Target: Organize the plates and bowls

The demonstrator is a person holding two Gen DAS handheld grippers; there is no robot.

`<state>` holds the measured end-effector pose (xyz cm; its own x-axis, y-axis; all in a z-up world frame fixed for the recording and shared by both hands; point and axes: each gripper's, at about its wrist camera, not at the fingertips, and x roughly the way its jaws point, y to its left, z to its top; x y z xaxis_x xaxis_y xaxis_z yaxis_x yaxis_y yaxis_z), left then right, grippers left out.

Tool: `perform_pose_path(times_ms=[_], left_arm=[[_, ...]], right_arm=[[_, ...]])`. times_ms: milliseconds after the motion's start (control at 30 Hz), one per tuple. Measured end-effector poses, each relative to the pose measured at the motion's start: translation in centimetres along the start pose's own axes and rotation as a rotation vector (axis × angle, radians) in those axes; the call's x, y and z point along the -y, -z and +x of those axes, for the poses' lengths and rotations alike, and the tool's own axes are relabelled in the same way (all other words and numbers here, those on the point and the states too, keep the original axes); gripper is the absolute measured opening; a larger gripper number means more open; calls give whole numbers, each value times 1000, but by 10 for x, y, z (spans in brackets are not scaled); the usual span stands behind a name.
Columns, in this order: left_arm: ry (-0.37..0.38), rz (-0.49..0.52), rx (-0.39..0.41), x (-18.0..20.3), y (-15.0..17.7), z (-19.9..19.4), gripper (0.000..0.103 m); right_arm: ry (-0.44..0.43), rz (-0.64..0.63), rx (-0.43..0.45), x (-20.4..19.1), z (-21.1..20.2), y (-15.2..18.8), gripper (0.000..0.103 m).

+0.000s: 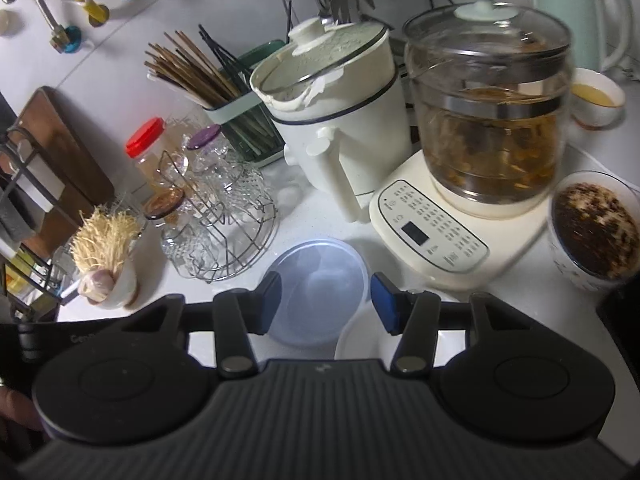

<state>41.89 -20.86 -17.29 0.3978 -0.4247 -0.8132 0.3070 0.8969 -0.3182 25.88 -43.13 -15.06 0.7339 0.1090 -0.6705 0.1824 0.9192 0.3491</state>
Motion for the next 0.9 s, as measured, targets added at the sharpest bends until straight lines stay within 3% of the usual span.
perform_pose_path(times_ms=[100,300,433,667,900], left_arm=[[22,-24,0,-2,-3,22,53],[60,1,6,0,-2,54,53],[80,-4,0,-2,2,70,51],[90,-18,10,-9,5,84,31],[100,1,44,-8,3,83,27]], right_arm=[[0,-29,-20,4,22,-5,51],[29,-107,-61,8,58,-3,35],[35,-94,-96,17,81,2,28],[34,-94,-105,18,98,8,18],[5,-90,-70,14,101,6,15]])
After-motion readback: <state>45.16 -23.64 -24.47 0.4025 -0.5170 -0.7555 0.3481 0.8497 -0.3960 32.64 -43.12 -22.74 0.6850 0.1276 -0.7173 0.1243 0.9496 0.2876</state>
